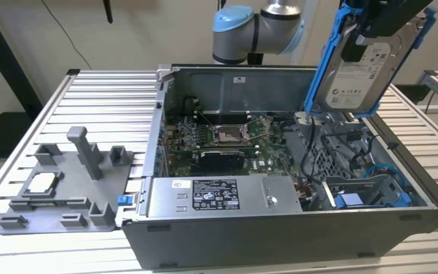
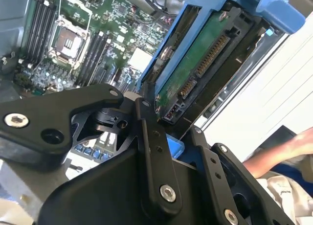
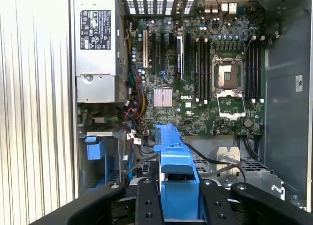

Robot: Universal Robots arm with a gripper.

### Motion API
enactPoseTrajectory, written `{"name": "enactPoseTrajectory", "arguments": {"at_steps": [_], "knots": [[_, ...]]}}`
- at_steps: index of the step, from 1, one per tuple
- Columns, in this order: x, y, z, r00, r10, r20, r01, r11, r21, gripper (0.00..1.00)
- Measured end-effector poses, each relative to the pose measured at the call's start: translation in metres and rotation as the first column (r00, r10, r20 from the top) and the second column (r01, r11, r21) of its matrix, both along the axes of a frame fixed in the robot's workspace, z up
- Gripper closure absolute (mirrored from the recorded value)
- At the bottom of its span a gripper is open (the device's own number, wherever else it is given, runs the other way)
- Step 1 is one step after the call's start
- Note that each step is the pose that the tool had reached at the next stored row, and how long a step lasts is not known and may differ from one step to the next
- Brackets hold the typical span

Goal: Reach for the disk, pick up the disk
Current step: 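Pick up the disk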

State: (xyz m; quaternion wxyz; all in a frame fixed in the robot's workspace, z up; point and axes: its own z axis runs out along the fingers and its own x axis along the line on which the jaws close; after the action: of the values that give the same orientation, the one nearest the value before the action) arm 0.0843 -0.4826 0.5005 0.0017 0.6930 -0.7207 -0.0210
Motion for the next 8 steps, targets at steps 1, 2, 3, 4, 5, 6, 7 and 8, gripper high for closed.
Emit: {"name": "enactPoseTrajectory", "arguments": {"at_steps": [1,2,3,4,5,6,7,8], "knots": [[0.0000,-0.0010,-0.0001,1.0000,0.000,0.0000,0.000,1.0000,0.0000,1.00],[0.0000,-0.0019,-0.0003,1.0000,0.000,0.0000,0.000,1.0000,-0.0001,1.00],[0.0000,-0.0027,-0.0004,1.0000,0.000,0.0000,0.000,1.0000,0.0000,1.00],[0.0000,-0.0034,-0.0006,1.0000,0.000,0.0000,0.000,1.0000,0.0001,1.00],[0.0000,-0.0039,-0.0007,1.0000,0.000,0.0000,0.000,1.0000,0.0001,1.00],[0.0000,-0.0044,-0.0008,1.0000,0.000,0.0000,0.000,1.0000,0.0000,1.00],[0.0000,-0.0047,-0.0009,1.0000,0.000,0.0000,0.000,1.0000,0.0001,1.00],[0.0000,-0.0051,-0.0011,1.0000,0.000,0.0000,0.000,1.0000,0.0002,1.00]]}}
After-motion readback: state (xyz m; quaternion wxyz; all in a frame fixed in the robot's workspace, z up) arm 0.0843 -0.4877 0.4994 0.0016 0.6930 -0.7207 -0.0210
